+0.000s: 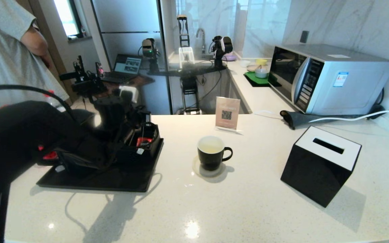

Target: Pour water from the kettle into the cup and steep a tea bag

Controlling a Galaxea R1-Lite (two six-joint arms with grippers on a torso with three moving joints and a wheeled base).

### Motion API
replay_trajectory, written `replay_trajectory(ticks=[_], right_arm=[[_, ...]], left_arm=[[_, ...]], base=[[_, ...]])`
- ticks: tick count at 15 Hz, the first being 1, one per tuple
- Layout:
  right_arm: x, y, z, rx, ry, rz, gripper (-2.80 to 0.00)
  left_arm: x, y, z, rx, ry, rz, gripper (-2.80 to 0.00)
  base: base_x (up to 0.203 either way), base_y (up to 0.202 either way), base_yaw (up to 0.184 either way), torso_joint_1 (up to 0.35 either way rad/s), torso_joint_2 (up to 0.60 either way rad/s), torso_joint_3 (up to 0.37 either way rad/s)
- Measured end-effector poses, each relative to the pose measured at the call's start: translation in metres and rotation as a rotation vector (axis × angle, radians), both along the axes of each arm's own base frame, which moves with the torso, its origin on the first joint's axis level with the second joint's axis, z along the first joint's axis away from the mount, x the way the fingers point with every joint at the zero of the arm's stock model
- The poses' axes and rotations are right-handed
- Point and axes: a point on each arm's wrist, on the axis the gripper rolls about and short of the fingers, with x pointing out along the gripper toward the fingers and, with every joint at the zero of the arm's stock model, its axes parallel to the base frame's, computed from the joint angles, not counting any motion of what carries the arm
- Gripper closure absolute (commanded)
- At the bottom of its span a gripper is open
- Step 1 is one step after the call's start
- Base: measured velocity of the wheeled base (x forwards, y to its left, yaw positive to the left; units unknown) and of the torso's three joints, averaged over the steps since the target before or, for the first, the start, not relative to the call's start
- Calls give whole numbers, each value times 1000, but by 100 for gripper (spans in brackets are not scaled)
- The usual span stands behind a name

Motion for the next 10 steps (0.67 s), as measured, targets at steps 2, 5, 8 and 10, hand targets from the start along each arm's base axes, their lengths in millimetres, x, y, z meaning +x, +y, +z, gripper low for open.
replay_trajectory(ticks=[2, 5, 8, 10], right_arm=[[0, 0, 0, 0, 0, 0, 0], [0, 0, 0, 0, 0, 0, 0], [0, 0, 0, 0, 0, 0, 0], [0, 0, 0, 0, 0, 0, 0]], left_arm=[[-9, 2, 7, 25, -4, 1, 0], [-26, 5, 19, 47, -11, 0, 0], [-39, 6, 41, 87, -61, -1, 0], [-48, 5, 56, 89, -99, -7, 0]], base=[[0, 0, 0, 0, 0, 0], [0, 0, 0, 0, 0, 0], [0, 0, 0, 0, 0, 0], [0, 0, 0, 0, 0, 0]])
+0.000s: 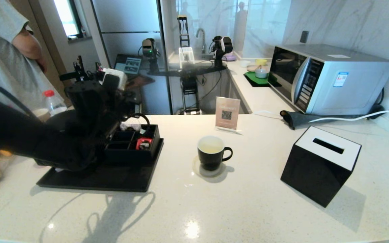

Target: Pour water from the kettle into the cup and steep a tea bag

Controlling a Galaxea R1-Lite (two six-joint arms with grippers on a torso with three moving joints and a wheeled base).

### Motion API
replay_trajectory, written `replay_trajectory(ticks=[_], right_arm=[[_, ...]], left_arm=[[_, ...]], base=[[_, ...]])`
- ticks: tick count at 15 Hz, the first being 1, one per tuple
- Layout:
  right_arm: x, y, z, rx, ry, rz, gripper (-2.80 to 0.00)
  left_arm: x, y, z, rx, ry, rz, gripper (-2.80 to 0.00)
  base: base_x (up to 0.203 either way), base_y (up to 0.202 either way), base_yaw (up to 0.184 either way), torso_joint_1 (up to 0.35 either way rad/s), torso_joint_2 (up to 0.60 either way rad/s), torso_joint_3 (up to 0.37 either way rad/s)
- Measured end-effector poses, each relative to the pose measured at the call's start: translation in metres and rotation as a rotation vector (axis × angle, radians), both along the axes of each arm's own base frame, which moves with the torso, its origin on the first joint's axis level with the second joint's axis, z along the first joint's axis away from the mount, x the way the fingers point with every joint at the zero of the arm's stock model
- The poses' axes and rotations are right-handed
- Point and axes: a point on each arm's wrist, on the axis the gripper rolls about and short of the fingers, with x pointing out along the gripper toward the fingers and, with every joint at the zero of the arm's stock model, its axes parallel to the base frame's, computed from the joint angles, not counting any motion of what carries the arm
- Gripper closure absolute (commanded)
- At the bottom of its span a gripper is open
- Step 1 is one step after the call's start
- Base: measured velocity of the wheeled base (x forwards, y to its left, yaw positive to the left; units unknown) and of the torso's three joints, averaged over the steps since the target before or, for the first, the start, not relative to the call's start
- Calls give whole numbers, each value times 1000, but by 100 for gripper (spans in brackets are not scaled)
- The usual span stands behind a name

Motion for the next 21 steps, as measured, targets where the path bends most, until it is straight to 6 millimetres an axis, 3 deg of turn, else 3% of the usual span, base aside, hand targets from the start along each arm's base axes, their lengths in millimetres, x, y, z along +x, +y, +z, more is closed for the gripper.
replay_trajectory(ticks=[11, 16, 21], right_arm=[[0, 0, 0, 0, 0, 0, 0], [0, 0, 0, 0, 0, 0, 0], [0, 0, 0, 0, 0, 0, 0]], left_arm=[[-67, 13, 52, -112, -105, -61, 0], [-89, 12, 55, -139, -100, -139, 0], [-96, 7, 56, -138, -96, -190, 0]], base=[[0, 0, 0, 0, 0, 0], [0, 0, 0, 0, 0, 0], [0, 0, 0, 0, 0, 0]])
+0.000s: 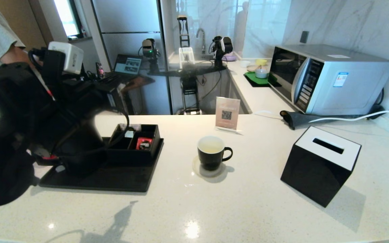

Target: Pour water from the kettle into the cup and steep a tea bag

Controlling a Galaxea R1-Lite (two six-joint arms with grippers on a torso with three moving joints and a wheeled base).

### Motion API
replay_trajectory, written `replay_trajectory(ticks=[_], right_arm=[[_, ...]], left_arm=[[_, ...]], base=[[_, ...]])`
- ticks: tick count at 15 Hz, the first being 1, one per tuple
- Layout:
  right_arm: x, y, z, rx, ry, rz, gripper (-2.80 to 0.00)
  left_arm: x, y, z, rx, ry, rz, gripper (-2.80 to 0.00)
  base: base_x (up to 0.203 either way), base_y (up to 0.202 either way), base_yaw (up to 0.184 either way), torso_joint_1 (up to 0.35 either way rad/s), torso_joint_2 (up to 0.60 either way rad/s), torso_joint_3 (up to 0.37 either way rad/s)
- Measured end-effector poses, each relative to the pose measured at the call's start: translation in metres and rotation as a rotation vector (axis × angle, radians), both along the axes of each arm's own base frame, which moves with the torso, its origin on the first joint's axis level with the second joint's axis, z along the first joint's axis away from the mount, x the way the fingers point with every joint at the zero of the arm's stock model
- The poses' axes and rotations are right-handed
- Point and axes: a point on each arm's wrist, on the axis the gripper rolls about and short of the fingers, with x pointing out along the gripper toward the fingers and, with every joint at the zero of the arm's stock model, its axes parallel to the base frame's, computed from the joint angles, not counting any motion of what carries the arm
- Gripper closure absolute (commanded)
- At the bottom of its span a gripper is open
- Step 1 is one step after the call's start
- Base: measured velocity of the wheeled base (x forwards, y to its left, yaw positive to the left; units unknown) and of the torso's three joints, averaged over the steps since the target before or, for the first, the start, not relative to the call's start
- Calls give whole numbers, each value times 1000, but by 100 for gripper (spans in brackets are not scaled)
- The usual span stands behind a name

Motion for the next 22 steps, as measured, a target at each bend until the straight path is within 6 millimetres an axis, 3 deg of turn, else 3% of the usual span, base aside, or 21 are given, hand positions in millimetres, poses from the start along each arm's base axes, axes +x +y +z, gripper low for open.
replay_trajectory(ticks=[8, 17, 22], right_arm=[[0, 0, 0, -1, -1, -1, 0], [-1, 1, 3, -40, -7, 21, 0], [-7, 4, 52, -77, -56, 176, 0]], left_arm=[[-12, -6, -9, 3, 33, -35, 0], [-44, -20, -3, 6, 29, -120, 0], [-46, -21, -1, 6, 22, -132, 0]], base=[[0, 0, 0, 0, 0, 0], [0, 0, 0, 0, 0, 0], [0, 0, 0, 0, 0, 0]])
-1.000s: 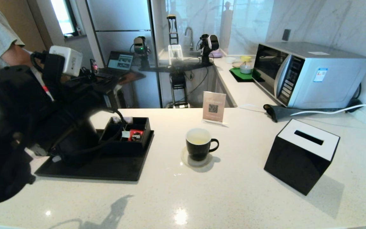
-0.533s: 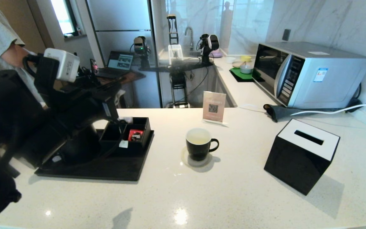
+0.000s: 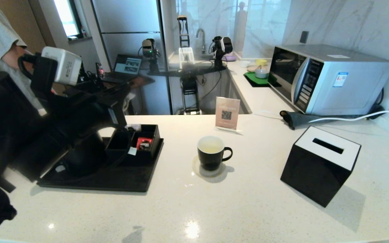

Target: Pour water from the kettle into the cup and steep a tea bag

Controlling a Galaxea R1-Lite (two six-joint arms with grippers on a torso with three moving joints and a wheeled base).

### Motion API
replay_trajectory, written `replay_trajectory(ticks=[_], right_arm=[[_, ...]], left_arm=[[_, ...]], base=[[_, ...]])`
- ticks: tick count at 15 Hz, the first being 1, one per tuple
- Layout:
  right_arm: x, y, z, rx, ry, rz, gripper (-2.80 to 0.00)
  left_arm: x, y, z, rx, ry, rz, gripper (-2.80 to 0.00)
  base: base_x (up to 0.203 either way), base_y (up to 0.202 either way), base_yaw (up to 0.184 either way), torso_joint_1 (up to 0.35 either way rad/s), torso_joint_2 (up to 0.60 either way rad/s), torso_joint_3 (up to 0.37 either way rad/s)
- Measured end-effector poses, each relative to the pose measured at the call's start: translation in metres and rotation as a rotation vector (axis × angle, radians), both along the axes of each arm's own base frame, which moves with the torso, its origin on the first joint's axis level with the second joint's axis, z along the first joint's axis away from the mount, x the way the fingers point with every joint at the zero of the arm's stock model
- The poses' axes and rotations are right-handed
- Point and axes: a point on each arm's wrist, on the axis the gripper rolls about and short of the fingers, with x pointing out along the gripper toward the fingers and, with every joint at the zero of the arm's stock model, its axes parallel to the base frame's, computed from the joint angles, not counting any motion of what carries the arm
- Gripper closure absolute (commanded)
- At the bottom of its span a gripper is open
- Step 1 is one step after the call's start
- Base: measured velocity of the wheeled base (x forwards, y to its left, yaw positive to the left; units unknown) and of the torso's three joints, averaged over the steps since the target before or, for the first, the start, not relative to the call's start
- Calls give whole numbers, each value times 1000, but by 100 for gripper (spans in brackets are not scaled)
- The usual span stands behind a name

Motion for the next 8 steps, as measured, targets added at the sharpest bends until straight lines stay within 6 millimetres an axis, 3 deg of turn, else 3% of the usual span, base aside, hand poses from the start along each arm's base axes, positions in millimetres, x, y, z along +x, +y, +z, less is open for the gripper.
replay_trajectory(ticks=[3, 8], right_arm=[[19, 3, 40, -19, 24, 138, 0], [86, 13, 97, -32, 69, 519, 0]], left_arm=[[-1, -3, 1, -2, -4, -13, 0], [-4, -9, 1, 2, -5, -41, 0]], base=[[0, 0, 0, 0, 0, 0], [0, 0, 0, 0, 0, 0]])
